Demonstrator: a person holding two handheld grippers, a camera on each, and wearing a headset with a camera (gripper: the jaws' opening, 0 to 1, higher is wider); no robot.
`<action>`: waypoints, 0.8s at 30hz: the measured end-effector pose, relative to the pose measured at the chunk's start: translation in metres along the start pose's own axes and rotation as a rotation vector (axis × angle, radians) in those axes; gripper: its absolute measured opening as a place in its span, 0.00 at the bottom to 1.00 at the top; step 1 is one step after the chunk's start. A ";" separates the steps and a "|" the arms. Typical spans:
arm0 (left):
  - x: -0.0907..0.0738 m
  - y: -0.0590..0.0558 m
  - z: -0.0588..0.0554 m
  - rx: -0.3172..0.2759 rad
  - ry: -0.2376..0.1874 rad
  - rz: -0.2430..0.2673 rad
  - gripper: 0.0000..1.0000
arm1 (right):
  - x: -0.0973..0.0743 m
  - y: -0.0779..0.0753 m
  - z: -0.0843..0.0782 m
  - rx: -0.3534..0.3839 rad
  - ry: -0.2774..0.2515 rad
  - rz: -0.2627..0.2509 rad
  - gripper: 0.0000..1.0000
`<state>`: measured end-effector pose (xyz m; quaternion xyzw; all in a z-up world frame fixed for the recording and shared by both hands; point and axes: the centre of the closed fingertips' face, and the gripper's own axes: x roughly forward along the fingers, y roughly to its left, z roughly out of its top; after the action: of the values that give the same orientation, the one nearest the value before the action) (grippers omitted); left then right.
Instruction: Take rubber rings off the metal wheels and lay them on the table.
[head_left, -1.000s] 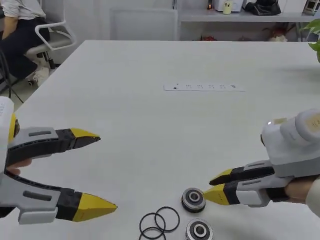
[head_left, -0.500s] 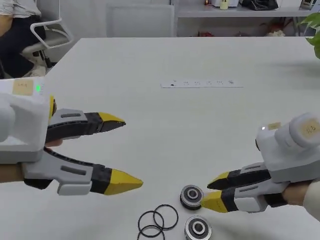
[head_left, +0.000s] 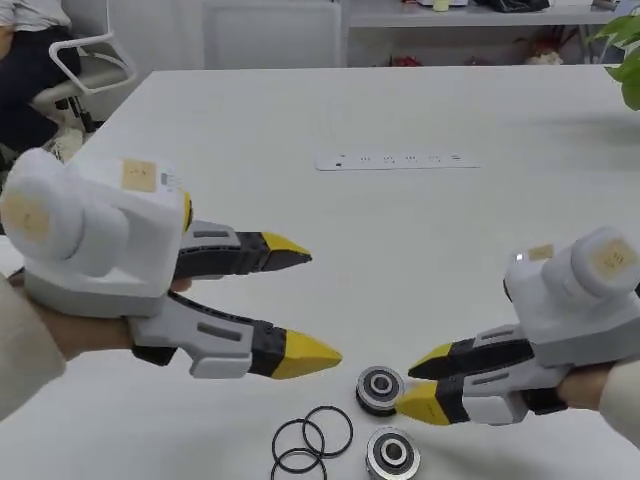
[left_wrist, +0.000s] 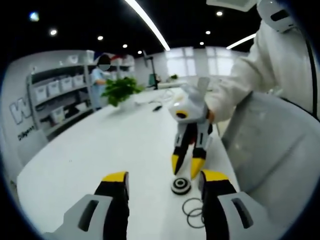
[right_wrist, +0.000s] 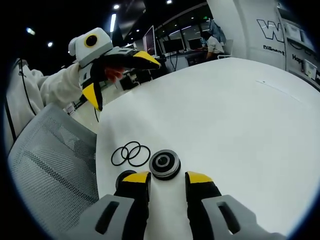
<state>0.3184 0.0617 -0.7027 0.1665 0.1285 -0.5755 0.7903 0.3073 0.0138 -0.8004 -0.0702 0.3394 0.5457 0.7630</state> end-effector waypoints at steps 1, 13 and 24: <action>0.001 0.000 0.000 0.000 -0.001 -0.001 0.58 | 0.000 0.000 0.000 0.000 0.000 0.001 0.24; 0.035 -0.009 -0.015 -0.020 0.016 -0.046 0.49 | 0.003 0.001 -0.003 -0.022 0.001 0.003 0.22; 0.058 -0.022 -0.038 -0.020 0.071 -0.083 0.37 | 0.007 0.002 -0.005 -0.057 0.005 0.005 0.19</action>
<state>0.3146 0.0211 -0.7626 0.1733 0.1691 -0.6001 0.7624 0.3047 0.0175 -0.8074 -0.0923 0.3260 0.5568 0.7584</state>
